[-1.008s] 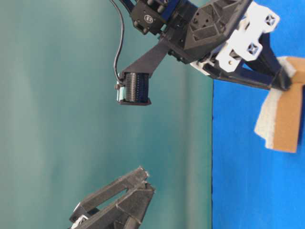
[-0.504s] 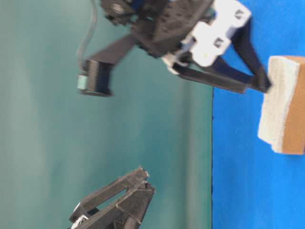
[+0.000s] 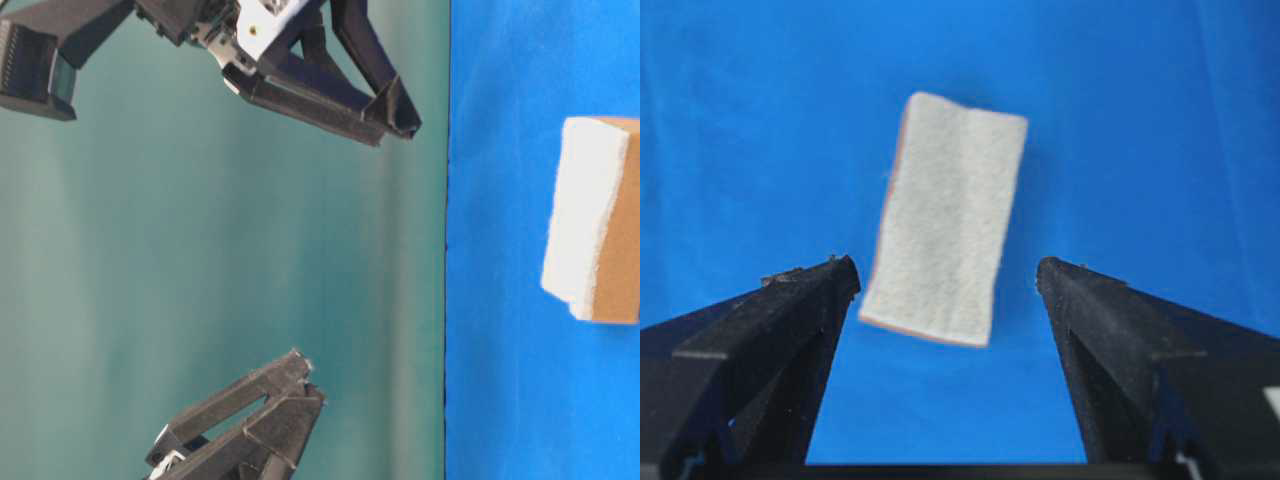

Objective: Hand over the sponge with the left arm and wipe it with the right arm.

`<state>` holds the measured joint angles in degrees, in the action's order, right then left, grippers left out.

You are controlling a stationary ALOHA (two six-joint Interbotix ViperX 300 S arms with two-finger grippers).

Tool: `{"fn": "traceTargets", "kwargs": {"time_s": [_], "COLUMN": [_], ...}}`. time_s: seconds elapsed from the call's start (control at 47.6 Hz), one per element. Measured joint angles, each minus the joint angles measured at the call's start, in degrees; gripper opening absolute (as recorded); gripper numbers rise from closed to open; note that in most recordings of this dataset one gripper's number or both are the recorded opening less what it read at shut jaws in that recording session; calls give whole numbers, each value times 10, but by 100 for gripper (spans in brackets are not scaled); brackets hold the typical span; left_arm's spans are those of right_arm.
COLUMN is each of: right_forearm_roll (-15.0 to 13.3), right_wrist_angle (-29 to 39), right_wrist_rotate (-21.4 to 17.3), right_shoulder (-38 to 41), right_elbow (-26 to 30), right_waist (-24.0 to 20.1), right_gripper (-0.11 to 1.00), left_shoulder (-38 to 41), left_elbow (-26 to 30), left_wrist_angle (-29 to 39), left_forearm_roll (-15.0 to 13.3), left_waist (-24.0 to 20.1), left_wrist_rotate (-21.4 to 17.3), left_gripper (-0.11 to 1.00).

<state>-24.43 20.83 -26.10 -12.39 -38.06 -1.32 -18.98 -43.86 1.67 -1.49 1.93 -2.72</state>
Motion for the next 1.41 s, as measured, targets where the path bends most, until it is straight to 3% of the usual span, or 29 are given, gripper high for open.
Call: {"fn": "traceTargets", "kwargs": {"time_s": [0.42, 0.546, 0.735, 1.092, 1.407], "right_forearm_roll": [0, 0, 0, 0, 8], "right_wrist_angle": [-4, 9, 25, 37, 67], "right_wrist_rotate": [-2, -2, 1, 4, -2], "right_shoulder": [-5, -30, -117, -345, -504], "right_elbow": [-1, -4, -32, -126, -220], "right_waist": [1, 0, -2, -23, -33], "right_gripper": [72, 72, 72, 72, 71], "left_shoulder": [-4, -33, -111, -311, -483], "left_elbow": [1, 0, -12, -84, -191], "left_wrist_angle": [3, 33, 98, 138, 152], "left_forearm_roll": [0, 0, 0, 0, 0], "left_waist": [0, 0, 0, 0, 0], "left_wrist_rotate": [-1, -1, 2, -5, -4], "left_gripper": [81, 81, 81, 81, 81]}}
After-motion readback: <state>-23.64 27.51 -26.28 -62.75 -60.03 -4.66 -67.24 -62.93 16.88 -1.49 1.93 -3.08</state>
